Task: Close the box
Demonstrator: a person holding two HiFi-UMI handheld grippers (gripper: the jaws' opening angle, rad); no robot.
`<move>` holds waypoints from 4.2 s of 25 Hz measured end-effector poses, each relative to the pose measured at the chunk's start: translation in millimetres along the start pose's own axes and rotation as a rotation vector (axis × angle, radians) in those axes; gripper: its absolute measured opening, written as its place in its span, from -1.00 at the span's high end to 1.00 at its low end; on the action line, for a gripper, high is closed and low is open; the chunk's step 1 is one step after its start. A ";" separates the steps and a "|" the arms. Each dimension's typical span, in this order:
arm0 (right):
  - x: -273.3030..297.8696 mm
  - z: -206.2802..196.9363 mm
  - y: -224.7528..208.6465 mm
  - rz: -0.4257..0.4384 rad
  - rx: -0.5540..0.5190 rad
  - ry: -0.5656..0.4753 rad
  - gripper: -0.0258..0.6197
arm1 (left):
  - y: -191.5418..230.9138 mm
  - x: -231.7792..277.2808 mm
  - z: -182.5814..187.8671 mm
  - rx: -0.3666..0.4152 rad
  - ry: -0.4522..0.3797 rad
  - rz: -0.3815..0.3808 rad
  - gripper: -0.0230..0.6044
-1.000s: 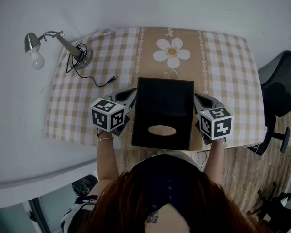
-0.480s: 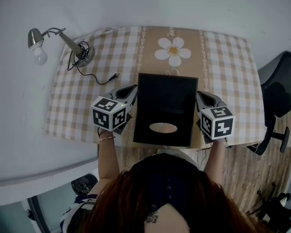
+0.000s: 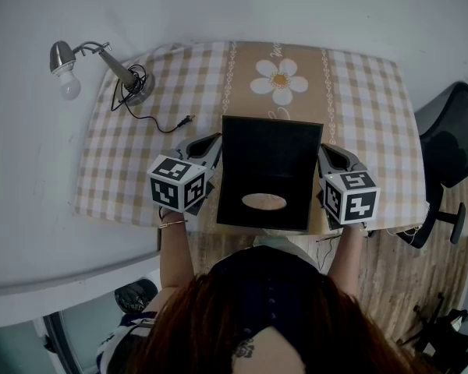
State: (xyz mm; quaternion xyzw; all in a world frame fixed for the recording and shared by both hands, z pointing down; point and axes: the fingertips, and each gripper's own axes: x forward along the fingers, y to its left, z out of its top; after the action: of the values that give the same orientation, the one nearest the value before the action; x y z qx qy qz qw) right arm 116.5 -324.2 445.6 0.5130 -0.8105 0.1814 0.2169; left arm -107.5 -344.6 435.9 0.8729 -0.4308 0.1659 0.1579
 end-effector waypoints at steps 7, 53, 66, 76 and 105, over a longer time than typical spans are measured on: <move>-9.2 2.7 2.6 -0.026 0.006 -0.018 0.87 | -4.3 -10.0 5.0 0.020 -0.022 0.033 0.84; -48.1 -12.7 18.1 -0.182 0.097 -0.052 0.87 | -23.8 -55.1 -7.2 -0.076 -0.067 0.175 0.84; -55.8 -24.6 24.4 -0.189 0.101 -0.041 0.87 | -30.5 -64.9 -20.0 -0.101 -0.056 0.205 0.84; -60.6 -32.6 29.6 -0.199 0.104 -0.033 0.87 | -33.3 -69.3 -28.9 -0.134 -0.057 0.218 0.84; -75.5 -46.8 48.0 -0.184 0.079 -0.023 0.87 | -46.6 -81.9 -45.8 -0.161 -0.048 0.189 0.83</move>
State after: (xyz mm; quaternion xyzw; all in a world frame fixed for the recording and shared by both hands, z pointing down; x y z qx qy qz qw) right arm 109.2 -223.6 440.9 0.5954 -0.7547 0.1867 0.2026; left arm -124.0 -241.1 435.9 0.8165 -0.5269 0.1238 0.2009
